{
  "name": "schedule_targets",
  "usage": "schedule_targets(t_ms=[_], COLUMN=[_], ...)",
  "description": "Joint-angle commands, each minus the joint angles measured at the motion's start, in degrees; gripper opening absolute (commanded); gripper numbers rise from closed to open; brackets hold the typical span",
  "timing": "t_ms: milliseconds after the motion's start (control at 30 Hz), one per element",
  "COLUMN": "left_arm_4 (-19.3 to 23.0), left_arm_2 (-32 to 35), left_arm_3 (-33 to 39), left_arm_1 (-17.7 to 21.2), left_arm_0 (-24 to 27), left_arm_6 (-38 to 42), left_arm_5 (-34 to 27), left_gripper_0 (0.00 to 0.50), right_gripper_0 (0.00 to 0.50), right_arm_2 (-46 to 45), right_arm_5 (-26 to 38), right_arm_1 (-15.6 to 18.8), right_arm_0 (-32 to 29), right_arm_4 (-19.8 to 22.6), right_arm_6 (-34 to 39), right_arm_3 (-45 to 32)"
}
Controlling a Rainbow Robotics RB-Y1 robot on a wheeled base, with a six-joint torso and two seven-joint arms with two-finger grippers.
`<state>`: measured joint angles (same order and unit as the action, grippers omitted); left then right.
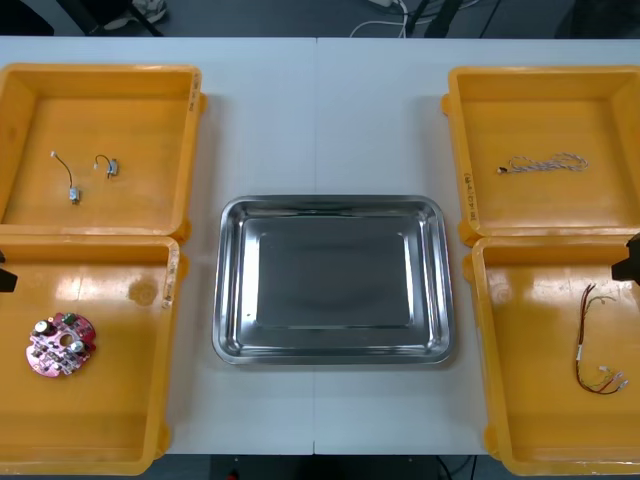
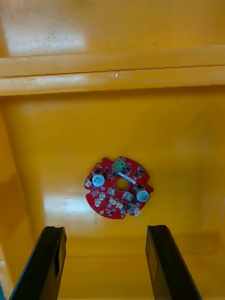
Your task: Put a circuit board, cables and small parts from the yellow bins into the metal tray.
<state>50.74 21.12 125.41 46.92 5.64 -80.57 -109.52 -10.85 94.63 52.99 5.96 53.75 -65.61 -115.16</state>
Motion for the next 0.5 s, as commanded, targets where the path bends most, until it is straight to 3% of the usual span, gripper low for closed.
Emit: schedule_targets(t_ms=[33, 500], left_arm_4=[0.5, 2.35], left_arm_2=[-0.47, -1.26], left_arm_3=[-0.08, -0.34], left_arm_1=[4.05, 6.87], left_arm_0=[-0.72, -1.07], left_arm_6=[-12.24, -23.67], left_arm_5=[-0.17, 2.56], left_gripper_0=[0.5, 0.5], right_gripper_0=[0.5, 0.5], right_arm_2=[-1.81, -1.63], right_arm_5=[-1.03, -3.84], right_arm_1=[-0.96, -5.8], right_arm_0=[-3.15, -7.98], right_arm_4=[-0.75, -3.74], right_arm_6=[-3.12, -3.64], right_arm_3=[-2.52, -2.52])
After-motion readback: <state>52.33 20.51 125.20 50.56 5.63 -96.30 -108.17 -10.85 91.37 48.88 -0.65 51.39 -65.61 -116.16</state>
